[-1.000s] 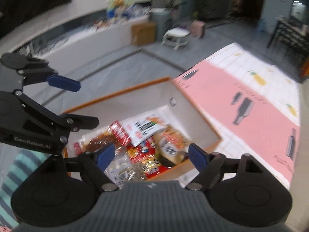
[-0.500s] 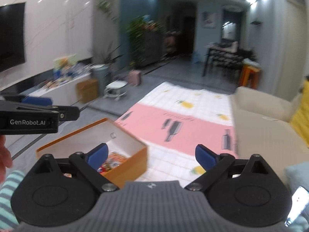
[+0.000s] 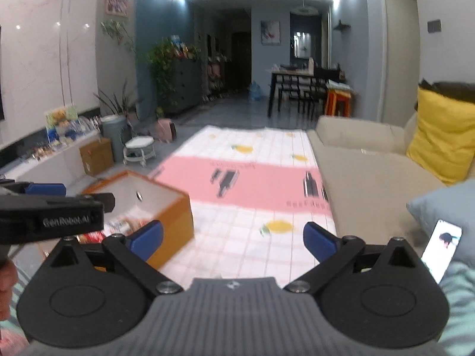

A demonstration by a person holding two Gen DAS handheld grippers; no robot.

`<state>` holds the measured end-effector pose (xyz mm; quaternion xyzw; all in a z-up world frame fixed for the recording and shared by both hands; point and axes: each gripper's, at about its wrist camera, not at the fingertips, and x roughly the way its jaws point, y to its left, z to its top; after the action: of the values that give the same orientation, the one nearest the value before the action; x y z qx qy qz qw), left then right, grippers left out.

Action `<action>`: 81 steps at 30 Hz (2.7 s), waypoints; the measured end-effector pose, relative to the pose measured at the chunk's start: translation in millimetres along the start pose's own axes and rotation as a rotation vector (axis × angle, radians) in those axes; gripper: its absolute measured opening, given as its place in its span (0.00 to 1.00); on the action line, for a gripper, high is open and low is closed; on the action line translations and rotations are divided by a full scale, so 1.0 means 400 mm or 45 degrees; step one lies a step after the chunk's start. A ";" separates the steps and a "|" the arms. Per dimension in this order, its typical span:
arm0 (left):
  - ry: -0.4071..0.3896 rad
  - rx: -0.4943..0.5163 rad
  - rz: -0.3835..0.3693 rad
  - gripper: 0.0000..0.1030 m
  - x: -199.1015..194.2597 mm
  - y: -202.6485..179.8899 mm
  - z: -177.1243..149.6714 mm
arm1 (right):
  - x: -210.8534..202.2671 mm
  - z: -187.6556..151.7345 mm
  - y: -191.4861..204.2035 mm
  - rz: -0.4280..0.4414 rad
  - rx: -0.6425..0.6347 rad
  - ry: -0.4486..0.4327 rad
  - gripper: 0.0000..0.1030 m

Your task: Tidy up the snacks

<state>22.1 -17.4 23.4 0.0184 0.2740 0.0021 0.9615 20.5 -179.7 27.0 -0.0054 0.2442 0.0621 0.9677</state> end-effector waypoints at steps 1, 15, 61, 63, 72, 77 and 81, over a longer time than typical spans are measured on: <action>0.019 0.003 0.004 0.83 0.006 -0.001 -0.006 | 0.011 -0.006 0.001 -0.006 -0.001 0.016 0.94; 0.176 0.030 0.010 0.84 0.053 -0.012 -0.057 | 0.058 -0.067 -0.006 -0.029 -0.012 0.098 0.95; 0.224 0.017 0.002 0.85 0.059 -0.003 -0.055 | 0.072 -0.059 0.007 0.003 -0.026 0.121 0.95; 0.223 0.018 0.002 0.85 0.059 -0.003 -0.055 | 0.072 -0.059 0.007 0.002 -0.025 0.123 0.95; 0.229 0.010 -0.001 0.85 0.061 -0.005 -0.058 | 0.073 -0.058 0.005 0.004 -0.026 0.125 0.95; 0.233 0.007 -0.004 0.85 0.064 -0.007 -0.058 | 0.074 -0.060 0.004 0.005 -0.026 0.126 0.95; 0.235 0.007 -0.007 0.85 0.065 -0.009 -0.059 | 0.074 -0.060 0.004 0.006 -0.026 0.127 0.95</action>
<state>31.7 -19.7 -10.4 0.0200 0.3617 0.0004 0.9321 34.7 -175.5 -8.0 -0.0179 0.2915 0.0663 0.9541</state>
